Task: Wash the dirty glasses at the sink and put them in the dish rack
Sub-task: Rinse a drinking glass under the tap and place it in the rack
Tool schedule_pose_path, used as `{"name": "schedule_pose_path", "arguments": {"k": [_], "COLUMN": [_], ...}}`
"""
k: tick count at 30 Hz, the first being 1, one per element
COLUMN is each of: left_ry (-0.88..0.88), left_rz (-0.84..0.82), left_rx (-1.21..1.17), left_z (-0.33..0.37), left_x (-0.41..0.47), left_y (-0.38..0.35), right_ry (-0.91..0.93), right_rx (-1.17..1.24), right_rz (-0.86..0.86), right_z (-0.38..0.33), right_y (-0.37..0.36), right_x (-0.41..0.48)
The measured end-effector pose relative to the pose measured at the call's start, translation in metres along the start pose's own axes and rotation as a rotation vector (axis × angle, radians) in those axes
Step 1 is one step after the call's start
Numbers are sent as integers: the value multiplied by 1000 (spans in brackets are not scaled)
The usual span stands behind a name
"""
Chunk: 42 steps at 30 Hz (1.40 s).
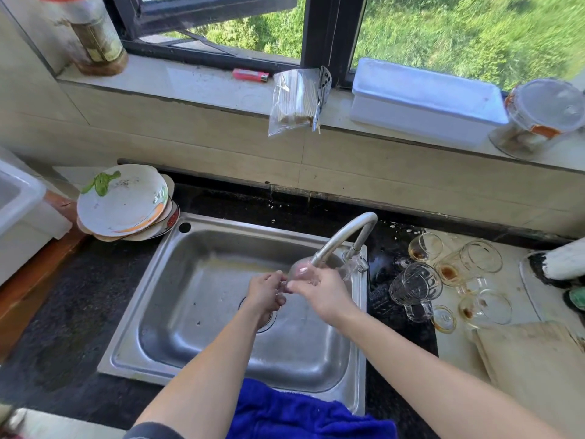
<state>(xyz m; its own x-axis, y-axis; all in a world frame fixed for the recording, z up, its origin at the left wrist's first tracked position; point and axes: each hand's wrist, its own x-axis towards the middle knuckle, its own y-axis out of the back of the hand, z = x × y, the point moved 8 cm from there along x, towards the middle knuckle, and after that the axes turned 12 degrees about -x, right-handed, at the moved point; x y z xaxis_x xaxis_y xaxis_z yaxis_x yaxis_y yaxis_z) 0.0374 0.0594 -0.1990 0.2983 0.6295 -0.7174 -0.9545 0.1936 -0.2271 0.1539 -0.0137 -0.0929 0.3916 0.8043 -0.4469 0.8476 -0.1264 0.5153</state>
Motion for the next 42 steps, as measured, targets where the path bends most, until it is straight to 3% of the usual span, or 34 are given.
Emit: {"name": "schedule_pose_path", "arguments": {"k": [2, 5, 9, 13, 16, 19, 21, 24, 29, 33, 37, 40, 42], "left_ry": [-12, -32, -54, -29, -12, 0, 9, -20, -149, -208, -200, -217, -215], "left_rz": [17, 36, 65, 78, 87, 100, 91, 80, 106, 81, 13, 61, 92], "left_rx": [4, 13, -24, 25, 17, 85, 83, 32, 60, -31, -55, -66, -67], "left_z": [2, 2, 5, 2, 1, -4, -7, -3, 4, 19, 21, 28, 30], "left_x": [0, 0, -2, -3, -1, 2, 1, 2, 5, 7, 6, 7, 8], "left_y": [3, 3, 8, 12, 19, 27, 24, 25, 27, 33, 18, 29, 33], "right_ry": [-14, -53, 69, 64, 161, 88, 77, 96, -416, -446, -513, -436, -397], "right_rx": [46, 74, -164, -206, -329, -381, -289, -173, 505, 615, 715, 729, 693], "right_rz": [-71, -15, -129, -11, -145, -81, -40, -181, -188, -421, -368, -409, -347], "right_z": [1, 5, -2, -4, -8, 1, -3, -5, 21, 27, 31, 28, 26], "right_y": [0, 8, -7, 5, -12, 3, 1, -16, -10, -18, -22, -22, -12], "right_x": [-2, 1, -6, -3, -9, 3, 2, -6, 2, -4, -3, -3, 0]}}
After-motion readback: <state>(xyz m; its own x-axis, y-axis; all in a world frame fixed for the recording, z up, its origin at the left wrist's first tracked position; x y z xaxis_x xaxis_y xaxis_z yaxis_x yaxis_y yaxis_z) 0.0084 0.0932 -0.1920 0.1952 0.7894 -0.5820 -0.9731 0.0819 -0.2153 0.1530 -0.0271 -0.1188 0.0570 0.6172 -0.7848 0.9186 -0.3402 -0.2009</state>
